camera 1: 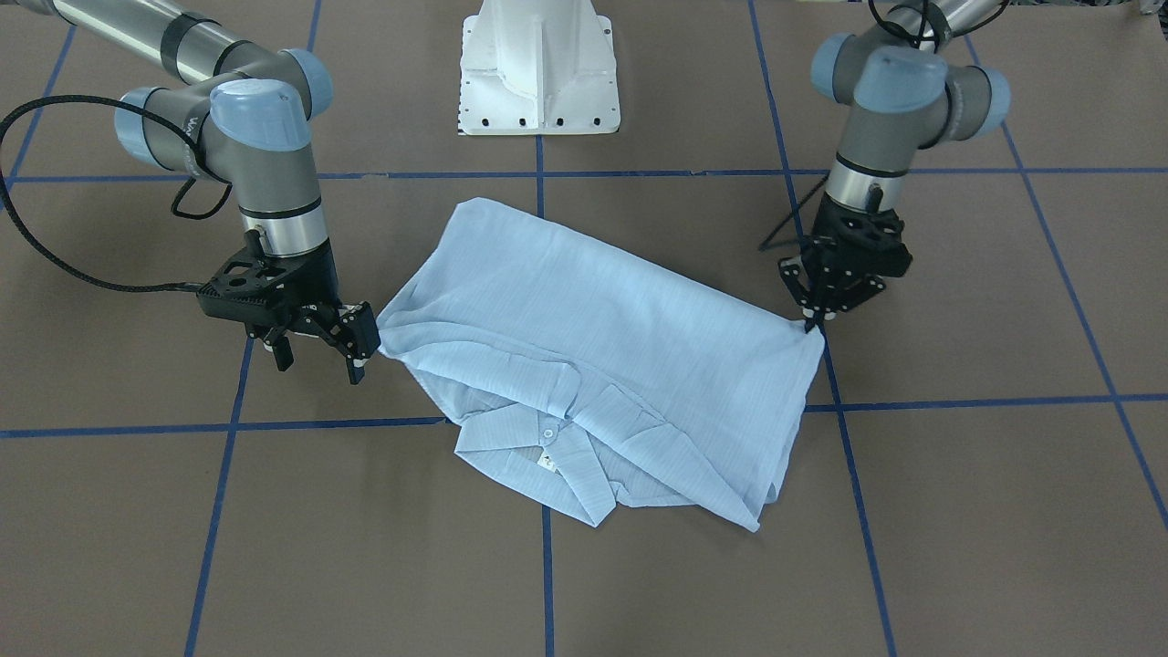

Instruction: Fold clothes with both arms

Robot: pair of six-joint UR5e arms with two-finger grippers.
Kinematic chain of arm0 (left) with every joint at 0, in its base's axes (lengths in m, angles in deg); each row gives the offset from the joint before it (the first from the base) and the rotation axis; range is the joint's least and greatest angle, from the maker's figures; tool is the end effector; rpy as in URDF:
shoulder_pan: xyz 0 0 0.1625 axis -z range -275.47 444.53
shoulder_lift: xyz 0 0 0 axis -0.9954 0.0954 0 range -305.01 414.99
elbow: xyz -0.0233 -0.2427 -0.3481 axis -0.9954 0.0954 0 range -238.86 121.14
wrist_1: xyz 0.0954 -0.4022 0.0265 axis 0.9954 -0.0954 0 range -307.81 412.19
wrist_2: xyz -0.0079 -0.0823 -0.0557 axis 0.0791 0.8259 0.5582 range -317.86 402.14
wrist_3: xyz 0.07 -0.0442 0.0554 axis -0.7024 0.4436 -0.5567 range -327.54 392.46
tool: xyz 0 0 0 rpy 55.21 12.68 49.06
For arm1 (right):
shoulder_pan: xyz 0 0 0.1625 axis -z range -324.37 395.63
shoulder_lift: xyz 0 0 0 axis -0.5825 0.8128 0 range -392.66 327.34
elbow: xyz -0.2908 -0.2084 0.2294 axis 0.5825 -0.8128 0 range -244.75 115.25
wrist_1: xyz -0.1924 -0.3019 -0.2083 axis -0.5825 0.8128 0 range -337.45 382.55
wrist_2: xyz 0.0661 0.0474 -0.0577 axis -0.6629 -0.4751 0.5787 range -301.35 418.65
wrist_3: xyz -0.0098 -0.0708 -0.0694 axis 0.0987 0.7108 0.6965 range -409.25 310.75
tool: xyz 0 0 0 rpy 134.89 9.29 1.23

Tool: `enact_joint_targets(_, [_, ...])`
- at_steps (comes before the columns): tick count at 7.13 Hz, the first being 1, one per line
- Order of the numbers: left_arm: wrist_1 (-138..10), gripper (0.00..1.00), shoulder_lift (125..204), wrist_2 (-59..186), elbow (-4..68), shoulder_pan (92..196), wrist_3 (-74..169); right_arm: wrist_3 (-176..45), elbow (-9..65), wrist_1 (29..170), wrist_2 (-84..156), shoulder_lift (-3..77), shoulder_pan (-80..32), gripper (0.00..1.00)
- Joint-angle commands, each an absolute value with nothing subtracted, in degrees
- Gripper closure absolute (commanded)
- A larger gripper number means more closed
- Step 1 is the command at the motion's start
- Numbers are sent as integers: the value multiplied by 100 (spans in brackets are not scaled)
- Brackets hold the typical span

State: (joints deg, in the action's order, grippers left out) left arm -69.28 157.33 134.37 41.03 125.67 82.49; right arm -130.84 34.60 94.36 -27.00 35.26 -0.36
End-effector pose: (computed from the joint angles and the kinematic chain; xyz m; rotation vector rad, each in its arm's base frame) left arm 0.3615 -0.4877 0.4079 0.5821 0.7356 -0.0008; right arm -0.4307 -0.4869 0.3402 0.3970 -0.7827 0.4833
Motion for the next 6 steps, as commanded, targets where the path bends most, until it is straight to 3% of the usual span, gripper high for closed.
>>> enact_joint_targets(1, [-6997,100,16979,13407,2254,13258,7851,-13116,3474,9436,-2687,3501,29,0])
enact_joint_targets(2, [-7111,100,17456,13399,1661,13434,7869,-13142,3500,9436,-2678,3493,38,0])
enact_joint_targets(4, [-7740,100,18790,12681,-417,13567,7913,-13143,3518,9436,-2591,3493,82,0])
enact_joint_targets(6, [-7849,100,18955,13123,-508,13769,7834,-13151,3501,9436,-2573,3458,196,0])
